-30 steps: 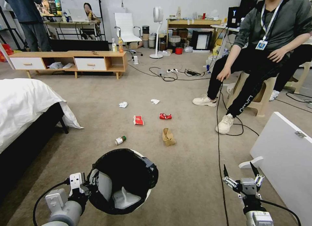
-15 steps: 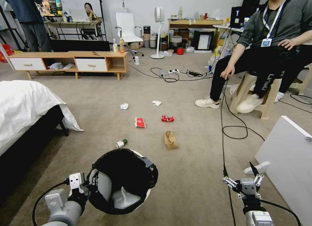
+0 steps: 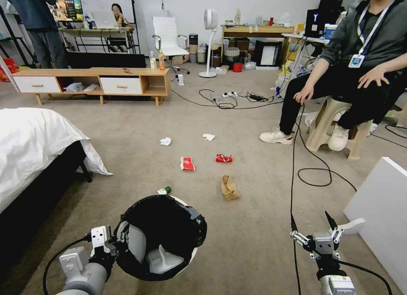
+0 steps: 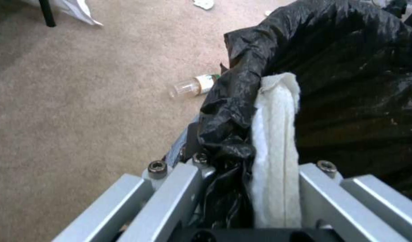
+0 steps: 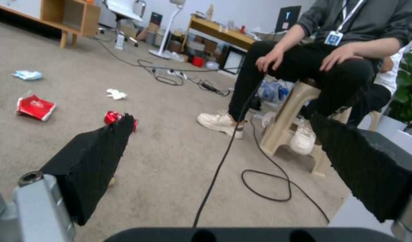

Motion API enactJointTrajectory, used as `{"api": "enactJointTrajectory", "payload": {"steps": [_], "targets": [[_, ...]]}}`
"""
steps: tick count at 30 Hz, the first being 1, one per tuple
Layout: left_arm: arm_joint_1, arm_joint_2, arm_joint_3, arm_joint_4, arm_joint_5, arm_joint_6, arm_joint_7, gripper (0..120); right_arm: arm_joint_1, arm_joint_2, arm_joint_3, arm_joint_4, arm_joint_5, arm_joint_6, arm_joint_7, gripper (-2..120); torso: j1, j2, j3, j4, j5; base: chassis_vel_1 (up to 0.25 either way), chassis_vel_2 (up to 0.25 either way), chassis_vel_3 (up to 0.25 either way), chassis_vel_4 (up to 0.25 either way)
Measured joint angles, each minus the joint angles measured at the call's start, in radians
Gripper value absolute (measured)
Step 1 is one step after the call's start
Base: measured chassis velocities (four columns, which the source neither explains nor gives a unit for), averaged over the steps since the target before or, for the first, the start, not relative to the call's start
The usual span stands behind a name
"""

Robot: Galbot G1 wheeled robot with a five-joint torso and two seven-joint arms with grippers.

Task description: Pick up the trash bin and place the garbage on the floor into it.

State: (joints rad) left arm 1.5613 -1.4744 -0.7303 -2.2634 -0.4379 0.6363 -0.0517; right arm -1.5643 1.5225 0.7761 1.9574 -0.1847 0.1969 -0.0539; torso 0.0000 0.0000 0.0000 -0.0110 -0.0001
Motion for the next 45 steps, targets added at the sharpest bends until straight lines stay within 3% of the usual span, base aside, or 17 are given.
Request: {"api": "enactJointTrajectory", "payload": {"steps": [25, 45], "targets": [[-0.003, -0.003, -0.001, 0.004, 0.003, -0.001, 0.003, 7, 0.001, 0.001, 0.0, -0.005, -0.003, 0.003, 0.006, 100, 0.0, 0.0, 0.0, -0.0001, -0.0001, 0.007, 0.163, -0.009, -0.169], [-0.005, -0.004, -0.002, 0.007, 0.004, -0.003, 0.004, 7, 0.003, 0.002, -0.003, -0.008, -0.002, 0.005, 0.012, 100, 0.0, 0.0, 0.0, 0.0, 0.0002, -0.17, 0.235, 0.172, -0.245]]}}
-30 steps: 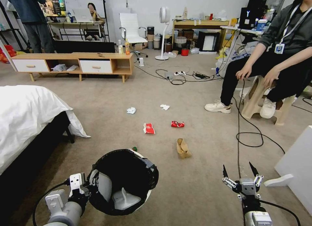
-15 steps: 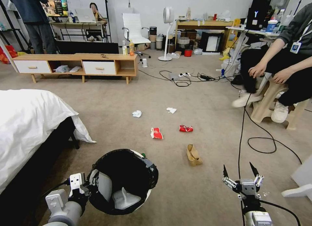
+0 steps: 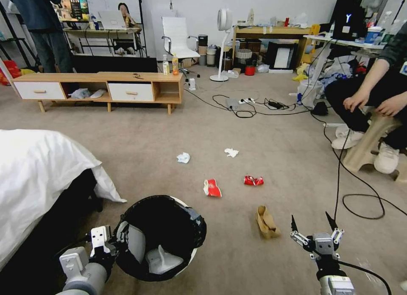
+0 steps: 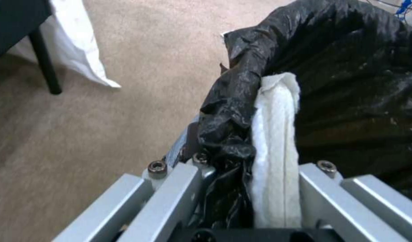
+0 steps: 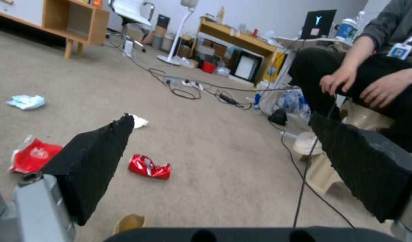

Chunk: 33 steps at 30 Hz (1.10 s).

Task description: Pick up the trash bin and place the garbage on the floor into it.

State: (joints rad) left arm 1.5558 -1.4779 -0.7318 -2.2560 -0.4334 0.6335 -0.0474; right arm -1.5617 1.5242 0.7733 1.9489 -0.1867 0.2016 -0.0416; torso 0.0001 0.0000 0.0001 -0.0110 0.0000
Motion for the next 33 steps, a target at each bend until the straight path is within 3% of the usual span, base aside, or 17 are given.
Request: {"api": "enactJointTrajectory", "payload": {"steps": [24, 26, 27, 30, 32, 33], "targets": [[0.0, -0.001, -0.001, 0.001, 0.001, 0.0, 0.0, 7, 0.001, -0.006, -0.016, -0.012, 0.015, -0.005, 0.044, 100, 0.0, 0.0, 0.0, 0.0002, -0.0001, -0.07, 0.075, 0.083, -0.072], [0.0, -0.001, -0.002, 0.001, 0.001, 0.0, 0.0, 7, -0.007, -0.012, -0.027, -0.004, 0.03, -0.036, 0.063, 100, 0.0, 0.0, 0.0, -0.0002, 0.0001, 0.0, 0.0, 0.0, 0.0], [0.0, -0.001, -0.002, 0.001, 0.001, 0.0, 0.0, 7, -0.016, -0.031, -0.046, 0.014, 0.071, -0.106, 0.089, 100, 0.0, 0.0, 0.0, -0.0001, -0.0002, 0.0, 0.0, 0.0, 0.0], [0.001, -0.001, -0.002, 0.001, 0.001, 0.0, 0.0, 7, -0.013, -0.05, -0.056, 0.015, 0.102, -0.171, 0.101, 100, 0.0, 0.0, 0.0, -0.0001, 0.0, 0.0, 0.0, 0.0, 0.0], [0.003, 0.001, -0.004, -0.002, 0.0, 0.0, -0.001, 7, 0.021, -0.089, -0.065, 0.0, 0.176, -0.291, 0.107, 100, 0.0, 0.0, 0.0, -0.0001, 0.0, 0.0, 0.0, 0.0, 0.0], [0.003, 0.001, -0.004, -0.002, 0.0, 0.0, -0.001, 7, 0.021, -0.089, -0.065, 0.0, 0.176, -0.291, 0.107, 100, 0.0, 0.0, 0.0, -0.0001, 0.0, 0.0, 0.0, 0.0, 0.0]]}}
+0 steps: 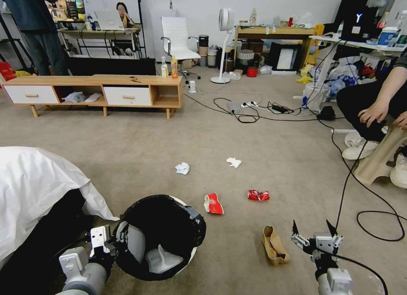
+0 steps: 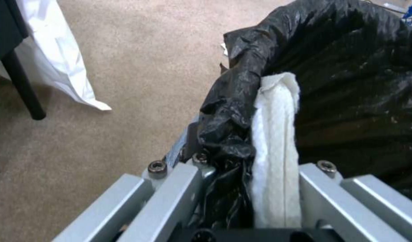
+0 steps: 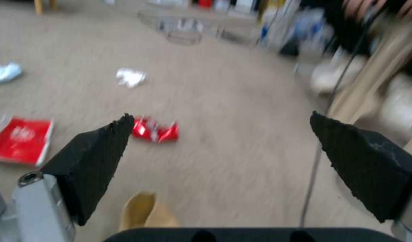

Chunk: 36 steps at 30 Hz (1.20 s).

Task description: Pick up the trash bin and place the garbage on the floor into it.

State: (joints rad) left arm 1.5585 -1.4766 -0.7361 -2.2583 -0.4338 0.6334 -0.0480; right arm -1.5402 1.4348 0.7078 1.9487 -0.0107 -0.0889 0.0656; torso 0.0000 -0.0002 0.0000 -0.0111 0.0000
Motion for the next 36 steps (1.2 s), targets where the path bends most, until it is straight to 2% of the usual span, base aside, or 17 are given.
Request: {"api": "enactJointTrajectory", "payload": {"steps": [2, 3, 5, 6, 8, 9, 10, 16, 19, 23, 25, 27, 31, 36], "targets": [[0.001, 0.008, -0.003, -0.006, -0.005, 0.0, 0.0, 7, 0.075, -0.07, -0.049, -0.041, 0.143, -0.187, 0.037, 100, 0.0, 0.0, 0.0, 0.0003, 0.0, 0.0, 0.0, 0.0, 0.0], [0.001, 0.008, -0.003, -0.006, -0.005, 0.0, 0.0, 7, 0.075, -0.07, -0.049, -0.041, 0.143, -0.187, 0.037, 100, 0.0, 0.0, 0.0, 0.0003, 0.0, 0.0, 0.0, 0.0, 0.0], [0.003, 0.01, -0.003, -0.011, -0.01, 0.0, 0.0, 7, 0.124, -0.095, -0.081, -0.08, 0.234, -0.309, 0.076, 100, 0.0, 0.0, 0.0, 0.0001, 0.0, 0.0, 0.0, 0.0, 0.0], [0.003, 0.01, -0.003, -0.011, -0.01, 0.0, 0.0, 7, 0.124, -0.095, -0.081, -0.08, 0.234, -0.309, 0.076, 100, 0.0, 0.0, 0.0, 0.0001, 0.0, 0.0, 0.0, 0.0, 0.0], [0.005, 0.015, -0.004, -0.014, -0.013, 0.0, -0.001, 7, 0.187, -0.113, -0.115, -0.145, 0.317, -0.394, 0.098, 100, 0.0, 0.0, 0.0, 0.0003, 0.0002, 0.0, 0.0, 0.0, 0.0], [0.005, 0.015, -0.004, -0.014, -0.013, 0.0, -0.001, 7, 0.187, -0.113, -0.115, -0.145, 0.317, -0.394, 0.098, 100, 0.0, 0.0, 0.0, 0.0003, 0.0002, 0.0, 0.0, 0.0, 0.0], [0.006, 0.017, -0.003, -0.014, -0.013, 0.0, -0.001, 7, 0.229, -0.119, -0.131, -0.194, 0.367, -0.44, 0.104, 100, 0.0, 0.0, 0.0, 0.0004, -0.0002, 0.0, 0.0, 0.0, 0.0], [0.006, 0.021, 0.012, 0.005, -0.009, 0.0, -0.002, 7, 0.332, -0.125, -0.169, -0.335, 0.414, -0.512, 0.071, 100, 0.0, 0.0, 0.0, 0.0, -0.0001, 0.0, 0.0, 0.0, 0.0], [0.009, 0.021, 0.023, 0.016, -0.003, 0.0, -0.002, 7, 0.403, -0.121, -0.189, -0.43, 0.447, -0.579, 0.02, 100, 0.0, 0.0, 0.0, 0.0005, -0.0001, 0.0, 0.0, 0.0, 0.0], [0.004, 0.024, 0.036, 0.025, 0.001, 0.0, -0.002, 7, 0.434, -0.118, -0.195, -0.473, 0.452, -0.622, -0.013, 100, 0.0, 0.0, 0.0, 0.0005, 0.0002, 0.0, 0.0, 0.0, 0.0], [-0.013, 0.035, 0.071, 0.044, 0.005, 0.001, -0.003, 7, 0.454, -0.117, -0.191, -0.505, 0.442, -0.65, -0.034, 100, 0.0, 0.0, 0.0, -0.0004, -0.0001, 0.0, 0.0, 0.0, 0.0], [-0.015, 0.036, 0.081, 0.049, 0.007, 0.001, -0.003, 7, 0.467, -0.115, -0.191, -0.524, 0.428, -0.653, -0.039, 100, 0.0, 0.0, 0.0, -0.0008, -0.0002, 0.0, 0.0, 0.0, 0.0], [-0.013, 0.035, 0.094, 0.054, 0.014, 0.001, -0.002, 7, 0.505, -0.11, -0.201, -0.574, 0.402, -0.651, -0.058, 100, 0.0, 0.0, 0.0, 0.0002, -0.0001, 0.0, 0.0, 0.0, 0.0], [-0.015, 0.03, 0.09, 0.057, 0.02, 0.001, -0.002, 7, 0.576, -0.104, -0.24, -0.701, 0.299, -0.579, -0.075, 100, 0.0, 0.0, 0.0, 0.0004, 0.0002, 0.0, 0.0, 0.0, 0.0]]}}
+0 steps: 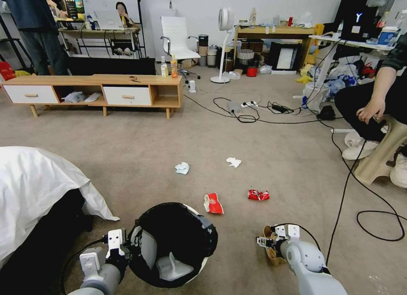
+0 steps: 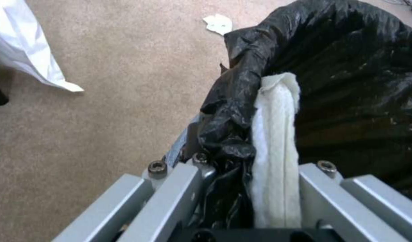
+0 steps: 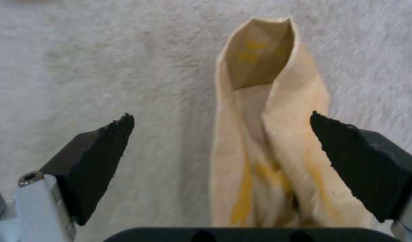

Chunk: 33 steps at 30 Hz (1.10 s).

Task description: Pick up the trash bin and place the garbage on the floor into it.

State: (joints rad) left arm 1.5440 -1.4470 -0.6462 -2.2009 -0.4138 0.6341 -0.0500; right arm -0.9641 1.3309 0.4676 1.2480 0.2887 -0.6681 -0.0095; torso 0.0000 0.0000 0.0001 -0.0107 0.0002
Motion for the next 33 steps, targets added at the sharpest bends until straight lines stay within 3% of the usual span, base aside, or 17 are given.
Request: {"api": "enactJointTrajectory", "payload": {"steps": [17, 19, 25, 27, 32, 33], "targets": [[-0.015, -0.013, -0.008, 0.027, 0.003, -0.003, 0.003, 7, 0.087, -0.007, -0.042, -0.205, -0.123, 0.089, 0.035, 99, 0.0, 0.0, 0.0, -0.0002, -0.0001, 0.0, 0.0, 0.0, 0.0], [-0.017, -0.014, -0.008, 0.031, 0.003, -0.004, 0.004, 7, 0.097, -0.002, -0.041, -0.251, -0.142, 0.11, 0.04, 87, 0.0, 0.0, 0.0, -0.0003, -0.0002, 0.0, 0.0, 0.0, 0.0], [-0.019, -0.013, -0.01, 0.036, 0.003, -0.006, 0.005, 7, 0.106, 0.005, -0.033, -0.289, -0.151, 0.129, 0.041, 70, 0.0, 0.0, 0.0, -0.0001, -0.0002, 0.0, 0.0, 0.0, 0.0], [-0.021, -0.012, -0.011, 0.039, 0.002, -0.006, 0.006, 7, 0.106, 0.006, -0.029, -0.302, -0.155, 0.137, 0.041, 59, 0.0, 0.0, 0.0, -0.0002, -0.0002, 0.0, 0.0, 0.0, 0.0], [-0.022, -0.012, -0.011, 0.04, 0.002, -0.007, 0.008, 7, 0.104, 0.009, -0.024, -0.311, -0.159, 0.145, 0.042, 45, 0.0, 0.0, 0.0, -0.0003, -0.0005, 0.0, 0.0, 0.0, 0.0], [-0.023, -0.01, -0.012, 0.041, 0.002, -0.007, 0.009, 7, 0.103, 0.01, -0.021, -0.313, -0.161, 0.149, 0.044, 37, 0.0, 0.0, 0.0, -0.0004, -0.0006, 0.0, 0.0, 0.0, 0.0]]}}
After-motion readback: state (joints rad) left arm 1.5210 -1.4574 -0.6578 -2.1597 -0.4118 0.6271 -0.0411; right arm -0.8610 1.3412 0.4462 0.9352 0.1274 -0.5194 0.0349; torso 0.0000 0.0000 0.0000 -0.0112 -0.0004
